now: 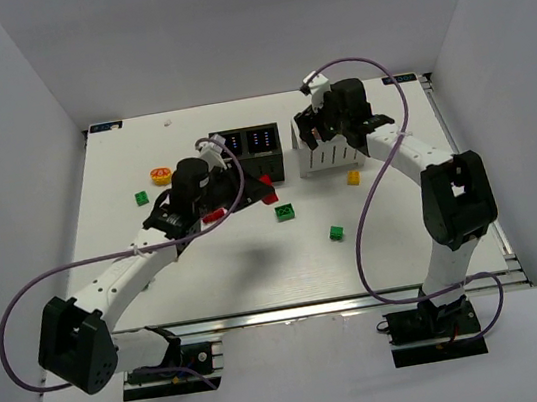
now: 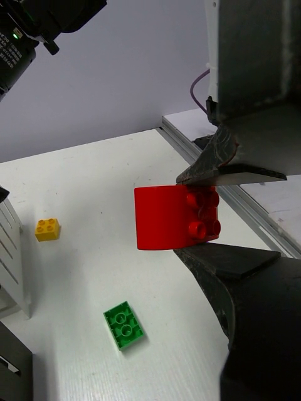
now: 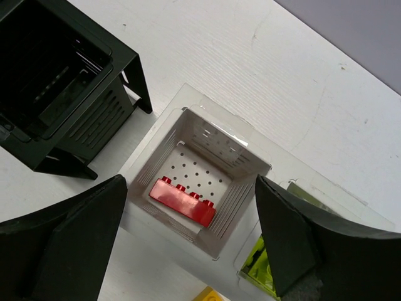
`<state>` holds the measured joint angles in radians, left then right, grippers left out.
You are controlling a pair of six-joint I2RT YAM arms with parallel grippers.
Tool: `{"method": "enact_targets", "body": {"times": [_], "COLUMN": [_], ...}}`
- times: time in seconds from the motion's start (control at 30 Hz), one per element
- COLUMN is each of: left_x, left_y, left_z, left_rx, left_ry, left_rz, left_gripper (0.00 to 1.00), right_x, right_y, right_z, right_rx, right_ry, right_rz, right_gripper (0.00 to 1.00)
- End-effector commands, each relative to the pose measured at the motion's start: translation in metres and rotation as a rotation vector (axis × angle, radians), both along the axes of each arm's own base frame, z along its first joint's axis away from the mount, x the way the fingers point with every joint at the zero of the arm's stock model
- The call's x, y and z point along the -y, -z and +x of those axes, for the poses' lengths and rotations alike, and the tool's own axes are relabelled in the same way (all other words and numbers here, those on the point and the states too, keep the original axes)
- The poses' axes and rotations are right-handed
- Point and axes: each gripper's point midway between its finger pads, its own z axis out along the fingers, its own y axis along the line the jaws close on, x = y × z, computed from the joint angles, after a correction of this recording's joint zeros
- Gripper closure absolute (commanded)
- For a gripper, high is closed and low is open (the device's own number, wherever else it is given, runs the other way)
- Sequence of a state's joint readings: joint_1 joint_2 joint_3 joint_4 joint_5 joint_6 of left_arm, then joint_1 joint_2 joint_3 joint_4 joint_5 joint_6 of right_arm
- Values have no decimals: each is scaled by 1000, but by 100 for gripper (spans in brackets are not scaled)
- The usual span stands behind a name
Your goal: Sort the legos into containers by color
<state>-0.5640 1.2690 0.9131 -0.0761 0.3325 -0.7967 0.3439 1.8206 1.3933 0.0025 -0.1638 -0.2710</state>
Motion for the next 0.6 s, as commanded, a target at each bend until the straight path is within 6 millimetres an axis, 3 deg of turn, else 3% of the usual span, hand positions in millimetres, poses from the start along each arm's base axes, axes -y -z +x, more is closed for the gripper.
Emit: {"method": "enact_targets", "body": {"times": [0.0, 0.07, 0.17, 0.2, 0.23, 0.27, 0.3, 0.33, 0.37, 0.53, 0.57], "left_x": [7, 15, 28, 31, 38, 47, 52, 60, 69, 97, 103], "left_y": [-27, -33, -35, -36, -51, -39, -41, -56, -48, -54, -68], "left_z": [7, 15, 37, 43, 53, 64, 71, 80, 92, 132, 140], "left_rx": [69, 85, 115, 131, 165, 157, 166, 200, 202, 239, 280], "left_ry": [32, 46, 66, 74, 79, 94, 100, 103, 111, 112, 109], "left_rz": [-33, -41, -15, -5, -18, -5, -8, -25, -27, -54, -75], "left_gripper": [91, 91, 91, 91, 91, 91, 90, 90, 90, 88, 87], "right_x": [0, 1, 15, 21, 27, 37, 44, 50, 62, 96, 100], "right_y": [-58, -76, -108, -109, -108, -114, -110, -99, -103, -87, -82], "right_z": [3, -5, -37, -45, -51, -60, -69, -76, -84, -117, -127], "right_rx": [108, 120, 108, 86, 72, 70, 36, 15, 27, 50, 52], "right_ry": [-20, -86, -255, -274, -291, -328, -331, -337, -322, -257, -250], "right_rz": [61, 105, 191, 207, 217, 238, 243, 236, 239, 241, 235], "right_gripper": [14, 19, 65, 91, 98, 100, 100, 100, 100, 97, 97]}}
